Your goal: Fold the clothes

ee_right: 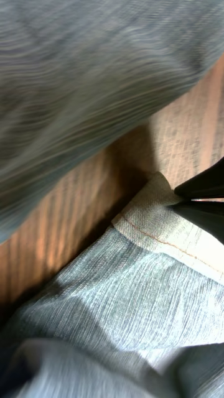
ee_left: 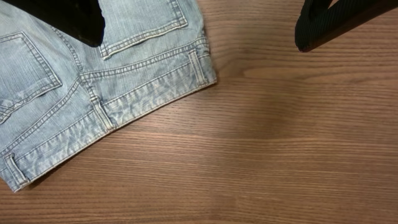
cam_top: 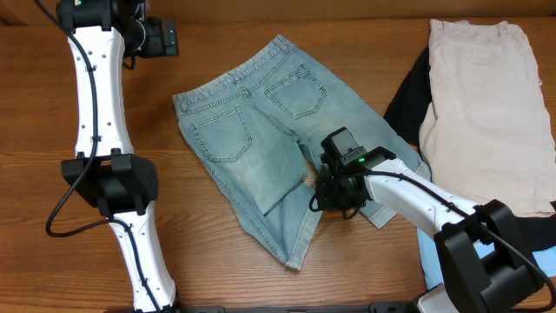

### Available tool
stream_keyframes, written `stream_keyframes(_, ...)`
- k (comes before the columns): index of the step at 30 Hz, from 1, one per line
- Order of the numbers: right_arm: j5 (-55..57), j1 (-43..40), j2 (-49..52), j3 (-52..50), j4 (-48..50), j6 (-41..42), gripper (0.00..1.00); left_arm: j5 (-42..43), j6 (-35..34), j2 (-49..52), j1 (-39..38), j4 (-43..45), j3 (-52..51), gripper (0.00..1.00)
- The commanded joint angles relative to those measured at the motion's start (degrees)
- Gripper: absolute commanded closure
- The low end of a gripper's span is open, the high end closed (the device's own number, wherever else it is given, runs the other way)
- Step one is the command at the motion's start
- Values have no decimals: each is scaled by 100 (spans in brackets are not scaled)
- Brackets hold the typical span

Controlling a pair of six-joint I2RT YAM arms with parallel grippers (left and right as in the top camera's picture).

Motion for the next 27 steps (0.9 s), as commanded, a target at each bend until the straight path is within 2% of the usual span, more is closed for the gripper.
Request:
stream_keyframes(1,-28,-20,-234,7,-175,323,96,-57,133,-22,-7,22,-42,0)
stream_keyframes(7,271,-179,-1145,11,-1665,1729,96,-57,291,-22,-7,44,-42,0)
stream_keyframes(12,367,-164,-1394,-31,-2848,2277,96,-52,348,-22,-13,157,-133,0)
stream_keyframes(21,225,-160,-1434,-824,-3119,2793,96,-35,439,-20,-46,374,-474,0)
stream_keyframes(22,219,-162,-1456,-855,-3075,2789,93,-26,468,-20,-59,420,-533,0)
stream_keyframes(25,136,-162,-1615,-822,-2830,2586,72,286,933,-20,-166,555,-721,1)
stream_keyframes(27,74,-219,-1814,-673,-2675,2382,40,562,1266,-20,-284,627,-817,2)
